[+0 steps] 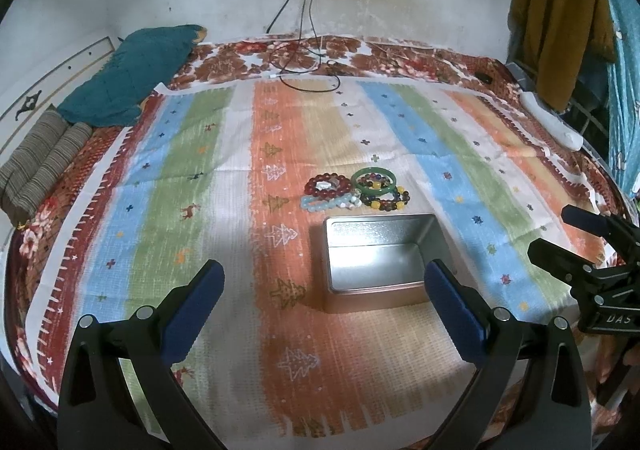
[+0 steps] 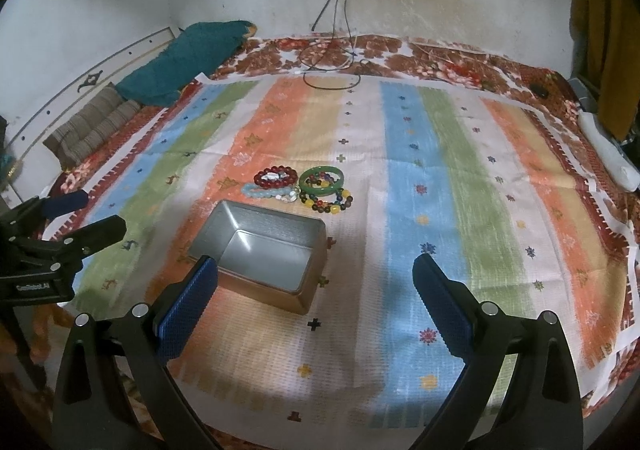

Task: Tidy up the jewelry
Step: 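Move both tools toward the bracelets beside the silver tin, then lower the left tool onto the red bead bracelet and close it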

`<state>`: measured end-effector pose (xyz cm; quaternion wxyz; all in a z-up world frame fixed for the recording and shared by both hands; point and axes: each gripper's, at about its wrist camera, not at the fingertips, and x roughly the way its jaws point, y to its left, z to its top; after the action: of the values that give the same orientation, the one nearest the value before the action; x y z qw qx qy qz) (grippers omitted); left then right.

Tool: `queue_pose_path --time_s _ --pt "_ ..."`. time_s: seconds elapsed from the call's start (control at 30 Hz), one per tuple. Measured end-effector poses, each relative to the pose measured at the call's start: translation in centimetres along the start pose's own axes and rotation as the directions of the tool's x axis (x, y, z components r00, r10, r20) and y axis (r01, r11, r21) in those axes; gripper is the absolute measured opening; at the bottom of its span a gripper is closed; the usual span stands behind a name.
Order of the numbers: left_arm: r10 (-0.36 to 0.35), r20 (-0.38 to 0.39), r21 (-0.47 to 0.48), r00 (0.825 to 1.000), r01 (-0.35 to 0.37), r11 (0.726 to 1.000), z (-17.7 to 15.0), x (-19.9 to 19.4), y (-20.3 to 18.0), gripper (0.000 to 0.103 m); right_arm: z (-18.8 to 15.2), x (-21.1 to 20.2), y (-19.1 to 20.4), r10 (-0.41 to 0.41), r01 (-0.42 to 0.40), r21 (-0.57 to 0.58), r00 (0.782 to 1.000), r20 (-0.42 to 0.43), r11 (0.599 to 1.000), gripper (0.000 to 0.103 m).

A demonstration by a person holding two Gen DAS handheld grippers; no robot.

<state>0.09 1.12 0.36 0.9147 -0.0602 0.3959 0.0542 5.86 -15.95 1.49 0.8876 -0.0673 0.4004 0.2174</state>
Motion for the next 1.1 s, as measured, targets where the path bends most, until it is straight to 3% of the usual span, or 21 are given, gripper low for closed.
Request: queue_pose_path --time_s 0.73,0.9,1.1 --pt "0.043 0.002 0.063 0.999 -0.043 0.997 0.9 1.0 -0.9 0.097 1.3 1.7 -0.3 -0.005 0.005 -0.005 0.999 -0.041 1.0 0.099" --pt "0.073 -0.009 0.075 0.997 -0.072 0.995 2.5 2.3 -0.5 0.097 2.4 2.9 -0.6 -0.033 0.031 -0.024 0.998 -0.058 0.999 0.099" --pt "0.086 -0.047 0.025 0.995 -0.085 0.996 4.7 4.6 1.2 0.097 4.3 4.7 -0.7 -0.047 0.045 -0.036 0.996 -0.076 0.998 0.099"
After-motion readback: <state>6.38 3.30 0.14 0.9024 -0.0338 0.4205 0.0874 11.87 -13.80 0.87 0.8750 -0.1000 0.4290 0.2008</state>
